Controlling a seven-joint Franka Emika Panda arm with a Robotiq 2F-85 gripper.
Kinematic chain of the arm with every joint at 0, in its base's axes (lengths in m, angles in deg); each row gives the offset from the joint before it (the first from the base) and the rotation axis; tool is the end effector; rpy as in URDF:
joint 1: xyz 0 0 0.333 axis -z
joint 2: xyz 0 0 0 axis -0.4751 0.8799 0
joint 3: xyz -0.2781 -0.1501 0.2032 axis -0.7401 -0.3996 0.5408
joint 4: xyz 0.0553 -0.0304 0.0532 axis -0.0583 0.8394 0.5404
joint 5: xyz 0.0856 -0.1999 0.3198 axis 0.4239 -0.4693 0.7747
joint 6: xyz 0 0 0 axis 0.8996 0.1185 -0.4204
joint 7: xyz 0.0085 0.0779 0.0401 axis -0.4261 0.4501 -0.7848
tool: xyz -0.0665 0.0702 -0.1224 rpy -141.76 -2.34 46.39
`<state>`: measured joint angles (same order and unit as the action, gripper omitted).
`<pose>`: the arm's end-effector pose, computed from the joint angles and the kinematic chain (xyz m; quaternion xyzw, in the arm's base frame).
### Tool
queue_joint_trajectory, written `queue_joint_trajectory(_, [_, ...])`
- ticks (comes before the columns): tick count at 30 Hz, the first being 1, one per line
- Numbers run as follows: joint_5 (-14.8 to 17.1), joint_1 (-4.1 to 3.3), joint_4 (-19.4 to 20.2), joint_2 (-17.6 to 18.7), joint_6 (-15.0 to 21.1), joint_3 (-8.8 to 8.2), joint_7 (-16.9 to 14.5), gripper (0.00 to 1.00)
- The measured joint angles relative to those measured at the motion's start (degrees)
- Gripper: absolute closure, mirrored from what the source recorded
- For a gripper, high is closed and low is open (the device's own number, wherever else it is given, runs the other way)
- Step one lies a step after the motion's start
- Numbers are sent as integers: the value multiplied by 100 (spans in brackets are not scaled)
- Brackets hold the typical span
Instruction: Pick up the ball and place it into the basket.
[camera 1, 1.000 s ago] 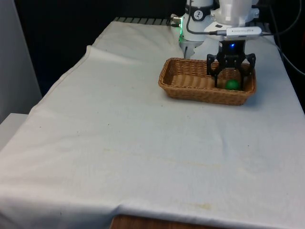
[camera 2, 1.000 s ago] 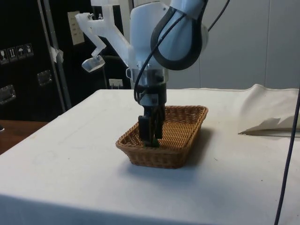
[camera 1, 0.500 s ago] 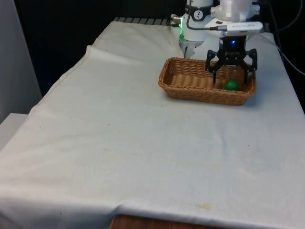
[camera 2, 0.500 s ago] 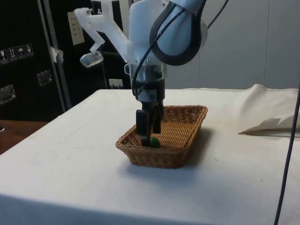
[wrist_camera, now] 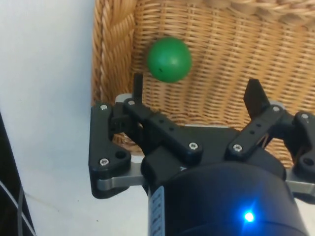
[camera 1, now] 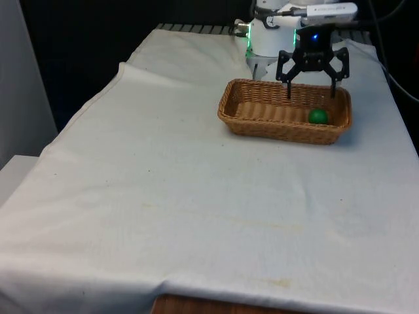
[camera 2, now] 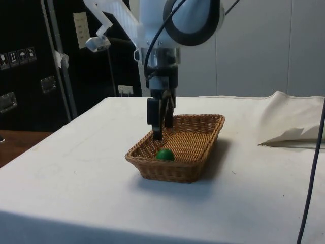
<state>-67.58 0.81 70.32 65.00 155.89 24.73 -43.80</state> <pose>0.4750 0.0994 0.2557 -0.9987 -0.0182 -0.0319 0.0341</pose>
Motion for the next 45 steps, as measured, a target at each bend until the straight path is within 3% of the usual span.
queue_joint_trajectory(8, [-235, 34, -212, -189, -350, -218, -40, 0])
queue_joint_trajectory(24, [-246, 57, -1003, -309, -1209, -453, -269, 0])
queue_joint_trajectory(36, [-378, 57, -1169, -745, -1667, -556, -395, 0])
queue_joint_trajectory(45, [-607, 80, -1289, -854, -1868, -682, -407, 0])
